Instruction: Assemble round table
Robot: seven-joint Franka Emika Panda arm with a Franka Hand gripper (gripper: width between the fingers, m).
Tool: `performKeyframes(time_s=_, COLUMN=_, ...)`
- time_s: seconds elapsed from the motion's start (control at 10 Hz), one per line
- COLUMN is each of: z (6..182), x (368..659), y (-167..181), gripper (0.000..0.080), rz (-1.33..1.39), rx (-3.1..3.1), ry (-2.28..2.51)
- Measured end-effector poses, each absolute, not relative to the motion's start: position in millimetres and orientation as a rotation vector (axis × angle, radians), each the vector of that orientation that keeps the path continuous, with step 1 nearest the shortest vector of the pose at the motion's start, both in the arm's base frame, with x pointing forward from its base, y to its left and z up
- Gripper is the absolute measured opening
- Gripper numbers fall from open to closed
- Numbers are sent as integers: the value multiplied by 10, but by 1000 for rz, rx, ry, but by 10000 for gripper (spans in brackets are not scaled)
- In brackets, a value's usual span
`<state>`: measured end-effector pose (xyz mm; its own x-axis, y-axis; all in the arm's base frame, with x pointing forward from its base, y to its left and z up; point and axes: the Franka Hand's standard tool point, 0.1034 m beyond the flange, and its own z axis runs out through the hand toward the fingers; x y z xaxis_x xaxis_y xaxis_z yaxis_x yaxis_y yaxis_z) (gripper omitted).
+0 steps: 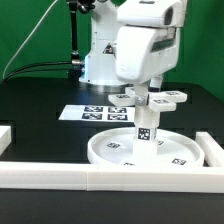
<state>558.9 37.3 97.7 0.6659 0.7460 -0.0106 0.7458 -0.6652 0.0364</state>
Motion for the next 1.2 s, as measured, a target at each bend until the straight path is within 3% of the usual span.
performKeyframes(time_s=0.3, z=977, x=5563, y=394, gripper=442, rz=45, rx=3055, ry=655)
performKeyframes(time_s=0.8, z=979, x=5563, y=396, gripper=443, rz=50, rx=3138, ry=137)
performKeyframes(time_s=1.2, z=976, x=5535, y=379, gripper=443, rz=89, rx=3121, ry=-724)
